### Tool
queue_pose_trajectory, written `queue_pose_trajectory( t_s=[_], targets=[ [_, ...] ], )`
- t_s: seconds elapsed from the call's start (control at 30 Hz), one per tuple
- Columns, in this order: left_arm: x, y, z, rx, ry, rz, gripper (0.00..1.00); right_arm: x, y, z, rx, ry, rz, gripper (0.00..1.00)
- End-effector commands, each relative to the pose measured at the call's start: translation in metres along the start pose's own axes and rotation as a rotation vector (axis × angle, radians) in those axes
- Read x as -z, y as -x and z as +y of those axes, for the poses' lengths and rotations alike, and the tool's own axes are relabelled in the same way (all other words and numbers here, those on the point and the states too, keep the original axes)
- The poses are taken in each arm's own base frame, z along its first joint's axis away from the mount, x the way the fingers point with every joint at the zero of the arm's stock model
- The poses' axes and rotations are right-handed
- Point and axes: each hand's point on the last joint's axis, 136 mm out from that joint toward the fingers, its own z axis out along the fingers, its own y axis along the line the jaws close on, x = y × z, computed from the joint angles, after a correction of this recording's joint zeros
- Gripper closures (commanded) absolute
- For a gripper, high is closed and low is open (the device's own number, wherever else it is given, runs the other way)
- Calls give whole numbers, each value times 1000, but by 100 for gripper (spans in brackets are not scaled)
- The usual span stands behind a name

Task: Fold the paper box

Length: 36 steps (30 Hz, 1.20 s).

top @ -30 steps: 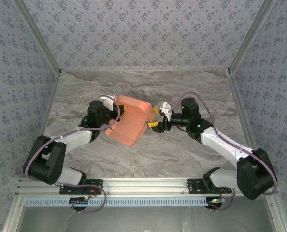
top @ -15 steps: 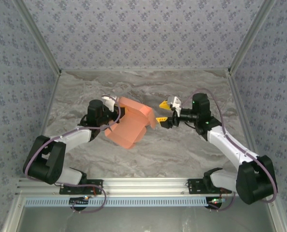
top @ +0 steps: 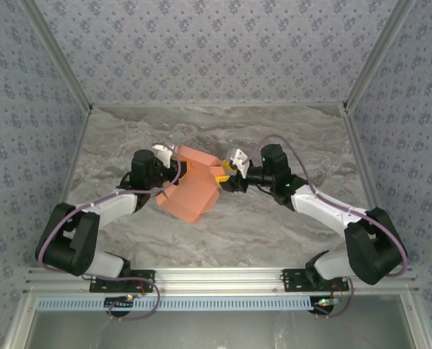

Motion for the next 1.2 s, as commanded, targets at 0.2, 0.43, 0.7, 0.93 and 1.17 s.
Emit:
queue_pose_trajectory(
  t_s=[0.2, 0.43, 0.7, 0.93, 1.17],
  targets=[
    [-3, 18, 10, 23, 109, -43, 100, -34, -3, -34, -29, -324, -17, 50],
    [-3, 11, 21, 18, 176, -31, 100, -47, -10, -9, -37, -125, 5, 39],
    [-1, 3, 37, 35, 252, -14, 100, -26, -13, -7, -47, -77, 34, 35],
    [-4, -1, 41, 30, 264, 5, 100, 1, -8, 6, -50, 17, 1, 33],
    [-3, 2, 35, 9, 230, 1, 100, 35, -7, -1, -65, 75, 7, 33]
  ],
)
